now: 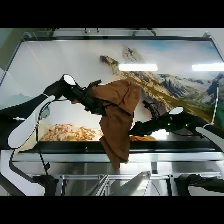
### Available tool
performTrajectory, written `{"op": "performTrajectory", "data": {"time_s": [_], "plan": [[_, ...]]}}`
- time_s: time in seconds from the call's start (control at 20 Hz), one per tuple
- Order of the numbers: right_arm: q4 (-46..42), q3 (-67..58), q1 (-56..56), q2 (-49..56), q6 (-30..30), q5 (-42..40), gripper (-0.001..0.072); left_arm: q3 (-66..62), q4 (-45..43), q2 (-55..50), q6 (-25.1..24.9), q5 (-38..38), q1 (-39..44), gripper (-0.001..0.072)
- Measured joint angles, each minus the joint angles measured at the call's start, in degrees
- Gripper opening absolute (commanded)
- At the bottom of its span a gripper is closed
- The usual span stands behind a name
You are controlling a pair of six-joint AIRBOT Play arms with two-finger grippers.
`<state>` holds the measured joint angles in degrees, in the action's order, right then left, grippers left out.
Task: Fold the shirts.
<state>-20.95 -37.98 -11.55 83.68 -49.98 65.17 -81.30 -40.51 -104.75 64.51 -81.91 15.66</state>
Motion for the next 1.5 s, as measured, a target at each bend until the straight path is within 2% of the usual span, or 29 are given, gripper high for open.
{"op": "performTrajectory", "data": {"time_s": [0.15, 0.35, 0.6, 0.8, 0.95, 1.1, 1.35, 1.5], "plan": [[2.14, -6.36, 1.73, -4.0, 0.5, 5.75, 0.0018, -6.4, 4.98, 5.05, 0.44, -4.26, -0.59, 0.0017], [4.5, -22.8, 7.26, -15.06, -1.77, 10.43, 0.0017, -18.27, 9.68, 16.35, 2.64, -6.38, -1.14, 0.0022], [3.37, -51.89, 18.16, -27.28, -5.81, 10.95, 0.0016, -34.38, 11.52, 31.65, 7.04, -2.01, -2.21, 0.0026], [-1.75, -69.83, 24.83, -30.51, -8.72, 7.69, 0.0016, -32.98, 12.7, 41.79, 9.68, 1.25, -6.08, 0.0027], [-4.31, -74.6, 26.29, -28.85, -10.08, 6.32, 0.0016, -27.96, 12.41, 45.99, 10.45, 2.75, -7.37, 0.0028], [-4.63, -76.41, 24.04, -24.2, -10.73, 6.93, 0.0016, -24.76, 12.2, 45.92, 10.49, 3.1, -6.99, 0.0028], [-6.25, -77.16, 13.4, -12.28, -11.32, 9.62, 0.0017, -23.28, 11.45, 38.69, 9.42, 2.69, -5.57, 0.0028], [-8.72, -77.18, 6.58, -2.36, -11.39, 10.6, 0.0028, -23.02, 10.32, 32.15, 8.85, -0.48, -5.4, 0.0028]]}}
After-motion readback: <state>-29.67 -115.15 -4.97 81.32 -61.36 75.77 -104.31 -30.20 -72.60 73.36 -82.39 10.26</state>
